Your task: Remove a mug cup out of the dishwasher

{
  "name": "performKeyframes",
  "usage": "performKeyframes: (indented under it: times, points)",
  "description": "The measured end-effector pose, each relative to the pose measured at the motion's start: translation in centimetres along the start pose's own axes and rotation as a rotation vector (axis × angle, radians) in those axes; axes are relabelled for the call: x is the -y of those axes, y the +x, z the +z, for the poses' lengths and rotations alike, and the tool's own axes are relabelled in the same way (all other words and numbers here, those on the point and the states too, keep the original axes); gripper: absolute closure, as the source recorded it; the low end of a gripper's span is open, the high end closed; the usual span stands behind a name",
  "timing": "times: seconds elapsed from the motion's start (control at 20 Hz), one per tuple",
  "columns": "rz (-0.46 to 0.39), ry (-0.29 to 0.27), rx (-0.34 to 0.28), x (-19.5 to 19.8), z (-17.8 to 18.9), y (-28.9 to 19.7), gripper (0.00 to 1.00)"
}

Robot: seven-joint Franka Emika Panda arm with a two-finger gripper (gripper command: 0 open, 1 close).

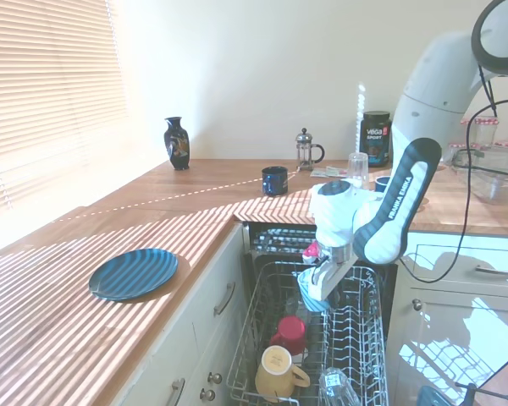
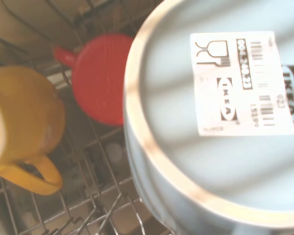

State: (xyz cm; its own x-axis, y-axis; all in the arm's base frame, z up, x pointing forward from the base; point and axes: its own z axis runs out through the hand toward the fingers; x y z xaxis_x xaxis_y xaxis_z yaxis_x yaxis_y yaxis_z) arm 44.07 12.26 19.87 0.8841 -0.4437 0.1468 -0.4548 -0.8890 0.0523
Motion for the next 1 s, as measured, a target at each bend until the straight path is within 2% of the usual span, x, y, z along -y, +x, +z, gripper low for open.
performKeyframes:
  times: [0.2,0.5,1.0]
  points:
    - [-0.008,-0.002,-0.028,1.1,-3.3,-0.2,1.0]
    - [0.007,0.03,-0.056,2.4,-8.4,0.1,1.0]
    - [0.07,0.075,-0.108,5.1,-16.9,6.4,1.0]
